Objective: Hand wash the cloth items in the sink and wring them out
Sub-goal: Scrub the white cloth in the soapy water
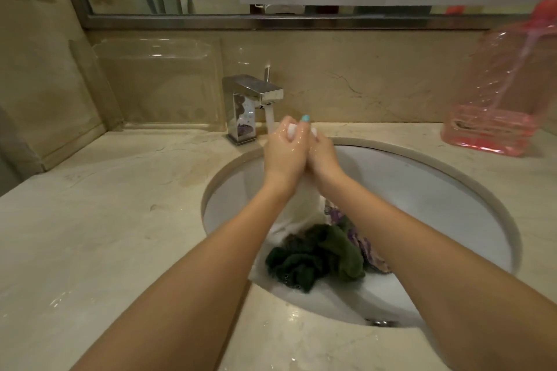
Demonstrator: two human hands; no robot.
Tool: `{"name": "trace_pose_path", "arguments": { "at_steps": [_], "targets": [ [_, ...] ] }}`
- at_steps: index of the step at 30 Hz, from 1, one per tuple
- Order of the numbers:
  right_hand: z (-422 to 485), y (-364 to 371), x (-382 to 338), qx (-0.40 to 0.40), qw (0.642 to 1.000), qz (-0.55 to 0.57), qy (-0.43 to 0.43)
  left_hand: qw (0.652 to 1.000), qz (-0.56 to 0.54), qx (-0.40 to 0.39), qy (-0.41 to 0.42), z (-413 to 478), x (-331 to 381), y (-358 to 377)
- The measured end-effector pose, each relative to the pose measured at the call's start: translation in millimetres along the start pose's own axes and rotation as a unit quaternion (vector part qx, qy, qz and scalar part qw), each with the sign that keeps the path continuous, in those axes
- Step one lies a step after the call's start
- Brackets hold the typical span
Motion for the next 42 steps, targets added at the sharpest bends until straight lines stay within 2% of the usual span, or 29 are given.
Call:
{"name": "trace_pose_path", "arguments": {
  "at_steps": [3, 5, 7, 9, 11, 15, 17, 20, 23, 27, 31, 33, 35, 38, 40, 42],
  "targets": [
    [-12.2, -0.1, -9.8, 0.012, 0.997, 0.067, -0.025, 0.999, 0.037, 0.021, -0.017, 13.0, -5.0, -5.4],
    [-26.4, 11.5, -18.9, -0.022, 0.993, 0.066, -0.091, 0.994, 0.006, 0.061, -0.086, 25.6, -21.5, -21.9],
    [-37.6, 25.4, -23.5, -0.074, 0.987, 0.027, -0.137, 0.989, -0.023, 0.066, -0.132, 29.5, -34.4, -33.7],
    [-28.2, 30.6, -24.4, -0.080, 0.990, 0.008, -0.117, 0.988, -0.033, 0.054, -0.142, 26.2, -34.7, -35.4],
    [-8.8, 23.3, -19.5, -0.047, 0.997, 0.001, -0.058, 0.990, -0.050, 0.041, -0.128, 16.3, -19.7, -26.0],
    [3.3, -0.9, 1.6, 0.006, 0.999, 0.041, 0.022, 0.999, 0.025, -0.021, -0.021, 0.5, -0.2, -2.2],
    [-3.3, -2.5, -1.1, 0.013, 0.998, 0.061, -0.001, 0.999, 0.040, 0.001, -0.027, 6.0, -0.4, -5.4],
    [-22.2, 10.3, -15.0, -0.029, 0.994, 0.046, -0.091, 0.992, 0.001, 0.060, -0.111, 22.5, -16.6, -21.5],
    [-21.6, 15.9, -12.5, -0.066, 0.991, 0.005, -0.112, 0.992, 0.004, 0.028, -0.123, 21.9, -25.1, -27.1],
    [0.1, -4.9, -6.0, 0.002, 0.995, -0.082, -0.047, 0.999, 0.032, -0.009, -0.017, 11.0, 1.6, -9.4],
    [8.6, -33.2, -1.5, 0.034, 0.992, -0.107, -0.048, 0.997, 0.050, -0.038, 0.032, 10.3, -7.3, -18.1],
    [9.7, -43.4, -0.9, 0.023, 0.989, -0.140, -0.037, 0.997, 0.039, -0.070, 0.022, 15.6, -18.2, -33.2],
    [11.5, -48.4, -0.9, 0.001, 0.987, -0.155, -0.034, 0.996, 0.028, -0.082, -0.032, 23.3, -27.0, -44.2],
    [13.3, -53.2, -2.2, 0.014, 0.991, -0.121, -0.059, 0.986, 0.035, -0.127, -0.099, 26.8, -35.0, -57.6],
    [12.1, -55.0, -5.9, 0.022, 0.995, -0.067, -0.072, 0.972, 0.104, -0.194, -0.083, 23.6, -34.0, -59.9],
    [9.5, -52.7, -13.0, -0.002, 0.997, -0.010, -0.070, 0.955, 0.173, -0.236, -0.056, 20.2, -31.0, -53.5]
  ]
}}
Point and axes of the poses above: each hand's wrist, its own z-axis towards the middle knuckle, its own y-axis out of the palm, x = y × z, the point moved 1 cm from there along z, towards the middle knuckle, and after that the axes turned 7 degrees about z, right-handed, at the moved point
